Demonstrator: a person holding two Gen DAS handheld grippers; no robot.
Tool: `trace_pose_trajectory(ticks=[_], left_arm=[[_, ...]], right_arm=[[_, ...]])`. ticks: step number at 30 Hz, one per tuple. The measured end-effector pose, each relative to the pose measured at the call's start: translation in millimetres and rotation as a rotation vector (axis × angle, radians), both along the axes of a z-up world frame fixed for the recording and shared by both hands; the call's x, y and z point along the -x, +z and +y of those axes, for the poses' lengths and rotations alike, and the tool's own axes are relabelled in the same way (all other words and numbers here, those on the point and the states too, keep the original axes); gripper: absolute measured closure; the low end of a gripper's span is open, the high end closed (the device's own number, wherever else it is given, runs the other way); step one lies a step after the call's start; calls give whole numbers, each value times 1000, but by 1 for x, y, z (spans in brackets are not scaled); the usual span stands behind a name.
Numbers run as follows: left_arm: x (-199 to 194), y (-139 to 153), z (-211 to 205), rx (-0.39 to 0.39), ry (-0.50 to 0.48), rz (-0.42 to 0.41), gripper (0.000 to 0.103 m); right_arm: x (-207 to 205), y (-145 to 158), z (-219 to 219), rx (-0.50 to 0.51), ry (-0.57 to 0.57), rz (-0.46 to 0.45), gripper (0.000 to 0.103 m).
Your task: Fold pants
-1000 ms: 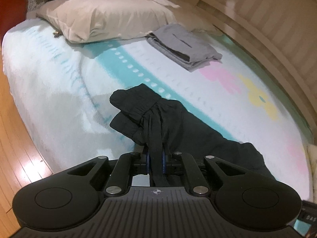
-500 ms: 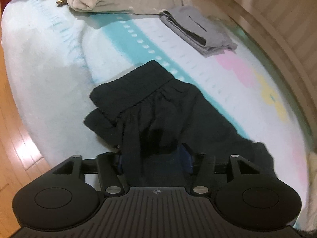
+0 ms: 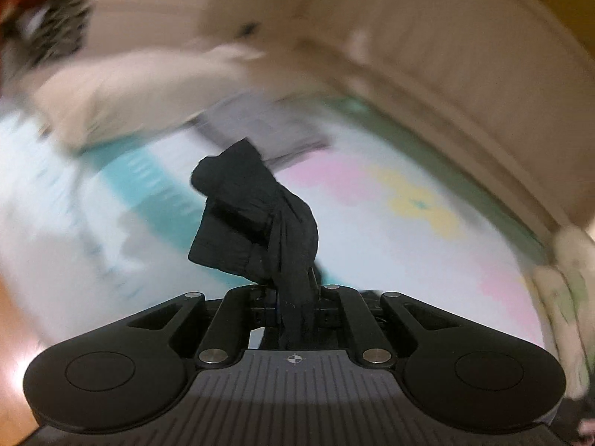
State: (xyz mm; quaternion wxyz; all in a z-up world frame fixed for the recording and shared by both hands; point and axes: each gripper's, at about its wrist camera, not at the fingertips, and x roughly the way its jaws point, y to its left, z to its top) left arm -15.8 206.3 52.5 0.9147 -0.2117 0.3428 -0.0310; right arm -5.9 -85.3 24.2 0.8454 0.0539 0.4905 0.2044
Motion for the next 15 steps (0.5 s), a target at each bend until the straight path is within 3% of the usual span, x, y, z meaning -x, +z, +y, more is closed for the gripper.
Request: trace_pose_trajectory(ticks=[3,6,15], left_arm=[[6,19,-47,-24,-125,-68,95],[10,21,-100,-24,-254,-79,95],[20,-33,-250,-151,-557,43,92]], right_arm=[[5,1,-26,13,-78,3,44],[11,2,-51,21,-144,6,44],[27,-6,-113,77,-314,56,44]])
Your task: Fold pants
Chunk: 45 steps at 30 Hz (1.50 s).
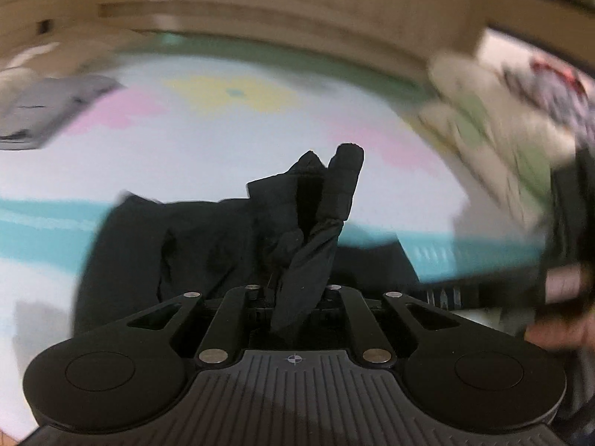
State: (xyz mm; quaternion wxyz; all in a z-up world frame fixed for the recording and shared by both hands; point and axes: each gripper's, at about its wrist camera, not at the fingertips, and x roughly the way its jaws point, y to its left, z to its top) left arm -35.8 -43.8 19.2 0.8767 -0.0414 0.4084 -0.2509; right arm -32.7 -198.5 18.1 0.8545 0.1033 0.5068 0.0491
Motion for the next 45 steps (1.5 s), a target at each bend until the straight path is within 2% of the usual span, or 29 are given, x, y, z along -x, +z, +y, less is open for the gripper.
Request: trace_pose_trajectory(ticks=[5,7,8,10,12,15,18,21,23,26,28,31,33,35,37,38,39,40,41,43,44,45], left_arm=[[14,-30,-41,-93,-140,82,62],[21,-32,-42,-85,-179,87,47],[24,-30,-43,-75,-206,80,45],[30,-23,-40,-56,-251,53,44],[35,-11,-30,-32,-276,-9,44],[34,7,-4,29,-250,-105,39],[21,15,28,85,-175,-125,31],[-5,2,50,2,-9,-68,28],[-25,-16,61,-27,53,55,28],[-41,-46,73,-21,91,225,29],[-44,-55,62,-66,63,236,28],[-39,-58,39,-188,-22,168,23],[-33,-60,34,-224,-47,133,23],[-29,-58,38,-210,-43,133,23],[-29,-50,54,-153,-26,156,23],[-33,-47,63,-109,1,171,23],[-34,-44,72,-68,36,178,23],[-37,-41,84,-30,77,182,23],[-40,-38,96,-4,125,185,23],[-46,-35,116,15,209,192,23],[-49,-34,126,23,245,197,23],[-51,-33,134,30,270,204,23]], right_arm=[[7,-6,-30,10,-108,44,44],[11,-4,-41,6,-137,43,43],[12,-4,-45,1,-150,36,42],[13,-1,-49,-11,-180,16,35],[19,4,-59,-44,-203,-12,34],[19,9,-63,-107,-210,-41,25],[16,9,-60,-142,-194,-50,25],[12,4,-54,-156,-176,-23,23],[11,-3,-51,-183,-170,4,19],[8,-13,-43,-192,-164,49,17],[6,-19,-36,-172,-148,67,11],[4,-28,-28,-143,-129,90,8],[1,-34,-24,-130,-112,107,7],[0,-36,-19,-108,-95,106,4],[-2,-36,-14,-92,-73,101,4],[-3,-36,-12,-95,-60,103,5],[-3,-36,-10,-101,-51,107,10],[-4,-35,-8,-108,-41,107,21],[-4,-35,-5,-105,-30,109,27],[-4,-33,3,-52,6,99,56],[-4,-31,4,-42,25,87,59],[-3,-28,7,-33,34,71,67]])
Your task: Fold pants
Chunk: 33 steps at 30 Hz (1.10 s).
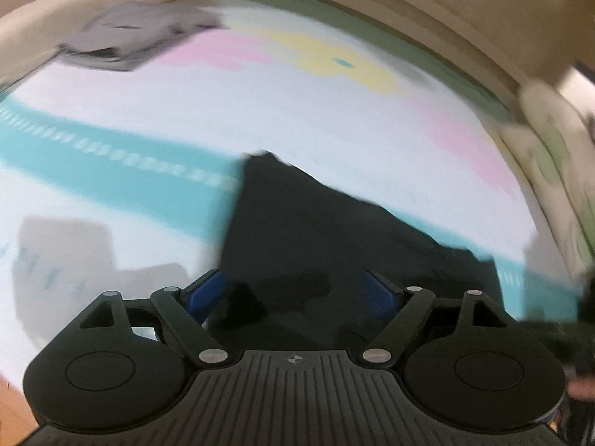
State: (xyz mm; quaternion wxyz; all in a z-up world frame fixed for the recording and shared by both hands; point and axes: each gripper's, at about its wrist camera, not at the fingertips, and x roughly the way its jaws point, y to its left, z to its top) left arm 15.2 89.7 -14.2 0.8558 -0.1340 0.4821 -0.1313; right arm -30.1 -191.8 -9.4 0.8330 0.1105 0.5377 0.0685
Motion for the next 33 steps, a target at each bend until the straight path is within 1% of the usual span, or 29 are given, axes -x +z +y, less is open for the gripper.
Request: trace_pose_trajectory(ticks=[1,4,6,8,9,11,14,16,17,18,20,21,24,26,27,29,31,32,33], left_arm=[[-3,1,6,2,23,6,23],[-3,6,14,-15,51,-13,23],[-1,9,8,-31,30,-29,23],[0,10,-5,-47,-19,-36,23],[0,9,-11,-56,-44,-37,23],[5,4,-27,-82,-110,-29,23],[12,-10,-54,-151,-221,-4,23],[15,-20,-63,-186,-268,17,23],[16,-27,-66,-202,-280,35,22],[18,-31,-63,-206,-282,52,20],[16,-38,-59,-183,-275,80,19],[16,-37,-58,-185,-280,80,19],[21,-34,-54,-224,-308,75,19],[22,-26,-48,-211,-289,65,20],[22,-20,-47,-204,-277,57,21],[18,-5,-41,-176,-240,10,21],[10,7,-35,-163,-193,-25,21],[4,10,-33,-163,-171,-35,21],[-2,11,-33,-173,-153,-35,21]], right_arm=[[2,5,0,-2,6,-16,80],[14,33,4,-18,40,-109,82],[25,53,1,-17,54,-169,82],[33,65,-9,-12,41,-186,82],[35,66,-15,-3,20,-172,82],[36,58,-30,25,-27,-113,82],[36,30,-46,77,-85,-2,80],[36,17,-49,101,-99,27,74],[36,15,-51,102,-99,29,74],[37,15,-52,100,-98,30,74],[37,16,-54,93,-111,41,73],[37,15,-56,88,-119,50,72],[32,12,-57,91,-133,72,68],[30,13,-54,88,-143,81,67],[30,14,-55,83,-149,84,65],[30,16,-57,76,-155,82,59],[31,23,-59,87,-175,54,44],[32,29,-60,107,-185,27,40],[33,34,-60,125,-193,-8,34]])
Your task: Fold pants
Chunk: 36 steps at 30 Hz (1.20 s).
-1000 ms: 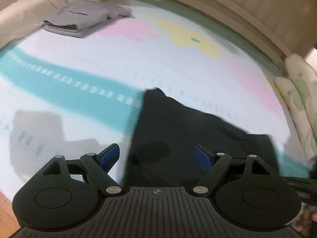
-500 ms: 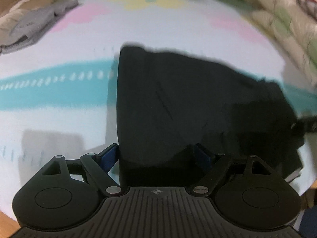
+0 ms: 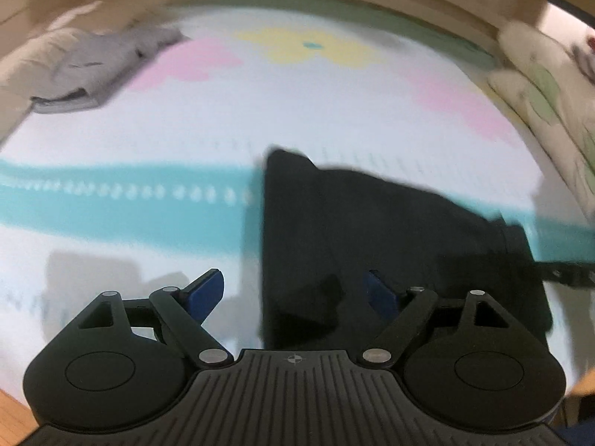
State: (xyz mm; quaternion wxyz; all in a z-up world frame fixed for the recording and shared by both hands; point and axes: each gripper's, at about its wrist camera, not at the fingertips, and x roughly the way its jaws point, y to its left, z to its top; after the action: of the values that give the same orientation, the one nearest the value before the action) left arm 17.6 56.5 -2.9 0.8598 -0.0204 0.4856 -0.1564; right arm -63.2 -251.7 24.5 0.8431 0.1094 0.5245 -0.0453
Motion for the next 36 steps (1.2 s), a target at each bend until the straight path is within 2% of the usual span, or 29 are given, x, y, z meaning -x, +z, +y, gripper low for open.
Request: trace_pose_trajectory(ticks=[3,6,10,15,19,24,26,28,32,36], left_arm=[[-24,-4,-4,-33,57,12,21],[-45,-17,-11,-24,79,49,21],[-64,-34,-19,-41,88,81,21],[-72,-56,-16,-95,106,127,20],[-67,-50,-19,-119,75,81,21],[-46,-17,-6,-32,73,17,21],[-30,-3,-5,-5,22,-12,21],[-15,5,-8,6,-39,-24,21],[10,-3,-15,10,-106,28,21],[27,-26,-25,-79,-163,69,20]], right_arm=[[0,9,1,19,-1,-96,33],[-9,7,9,-3,41,-140,33],[-27,-7,25,10,89,-119,34],[-44,-29,22,66,64,-44,34],[-47,-39,7,28,8,1,34],[-39,-28,-2,-26,-16,-27,33],[-33,-23,-5,-59,-16,-44,30],[-26,-19,-9,-91,-12,-50,22],[-16,-19,-15,-119,1,-31,20],[-4,-26,-15,-117,22,8,18]])
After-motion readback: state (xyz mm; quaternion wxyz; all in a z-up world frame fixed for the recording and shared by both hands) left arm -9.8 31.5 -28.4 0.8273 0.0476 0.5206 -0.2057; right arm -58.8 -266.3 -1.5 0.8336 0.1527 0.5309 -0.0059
